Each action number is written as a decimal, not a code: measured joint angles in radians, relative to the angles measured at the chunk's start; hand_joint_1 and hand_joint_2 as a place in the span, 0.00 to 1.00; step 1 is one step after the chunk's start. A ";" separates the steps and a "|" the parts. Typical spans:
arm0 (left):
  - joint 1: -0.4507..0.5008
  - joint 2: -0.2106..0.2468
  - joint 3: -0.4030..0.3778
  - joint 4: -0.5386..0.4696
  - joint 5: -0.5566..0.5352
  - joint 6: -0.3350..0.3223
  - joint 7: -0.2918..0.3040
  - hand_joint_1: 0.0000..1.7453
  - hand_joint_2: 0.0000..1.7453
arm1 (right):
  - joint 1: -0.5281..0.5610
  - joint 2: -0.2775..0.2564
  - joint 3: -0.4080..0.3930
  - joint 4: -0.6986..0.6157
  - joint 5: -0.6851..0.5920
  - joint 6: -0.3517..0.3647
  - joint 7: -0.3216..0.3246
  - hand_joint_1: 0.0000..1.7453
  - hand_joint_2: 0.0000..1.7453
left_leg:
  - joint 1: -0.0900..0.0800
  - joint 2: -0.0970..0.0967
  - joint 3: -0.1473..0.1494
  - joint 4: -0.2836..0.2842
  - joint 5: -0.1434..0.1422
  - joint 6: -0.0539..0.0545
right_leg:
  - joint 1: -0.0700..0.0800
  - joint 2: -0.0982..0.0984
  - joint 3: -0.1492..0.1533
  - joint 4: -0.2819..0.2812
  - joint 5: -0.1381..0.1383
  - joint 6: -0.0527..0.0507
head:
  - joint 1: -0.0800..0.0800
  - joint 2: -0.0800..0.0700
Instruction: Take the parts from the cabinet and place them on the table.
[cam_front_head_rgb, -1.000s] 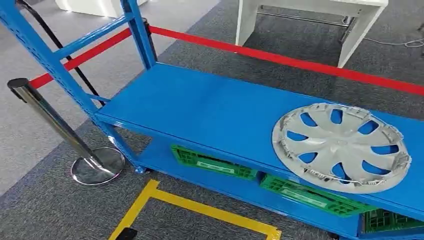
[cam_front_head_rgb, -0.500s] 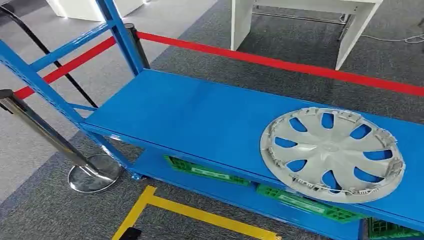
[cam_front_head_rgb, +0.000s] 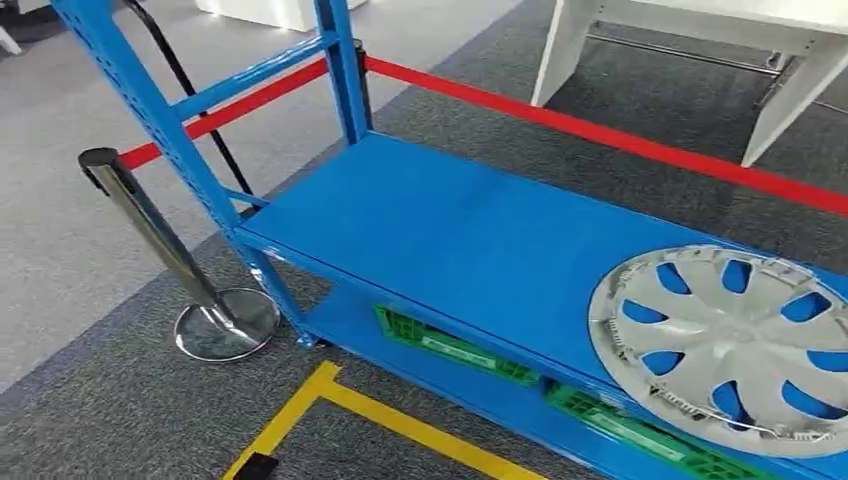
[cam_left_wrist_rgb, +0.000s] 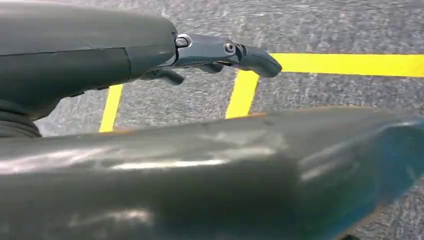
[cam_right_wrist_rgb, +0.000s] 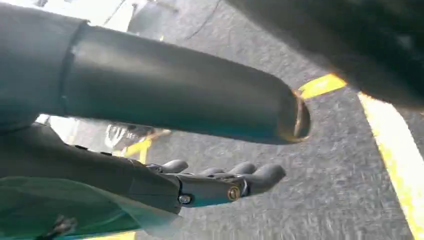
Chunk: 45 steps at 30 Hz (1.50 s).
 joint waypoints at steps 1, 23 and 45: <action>0.000 0.000 0.000 0.000 0.000 0.000 0.000 0.00 0.00 | 0.000 0.000 0.000 0.000 0.000 0.000 0.000 0.00 0.00 | 0.001 -0.009 -0.003 0.004 -0.003 -0.005 | -0.007 0.046 0.032 -0.072 0.012 0.001 | 0.001 0.000; 0.005 0.004 0.000 0.000 -0.006 -0.002 0.000 0.00 0.00 | -0.009 0.000 0.000 -0.003 0.000 0.016 -0.003 0.00 0.00 | -0.002 0.080 -0.001 -0.014 0.009 -0.001 | -0.001 -0.072 0.064 -0.064 -0.048 0.001 | -0.006 0.000; 0.002 0.000 0.000 0.000 -0.006 -0.002 -0.008 0.00 0.00 | -0.001 -0.006 0.000 -0.003 0.003 0.037 -0.021 0.00 0.00 | 0.011 0.066 -0.107 0.192 -0.039 -0.052 | -0.006 -0.081 0.075 -0.099 -0.006 -0.026 | -0.014 0.000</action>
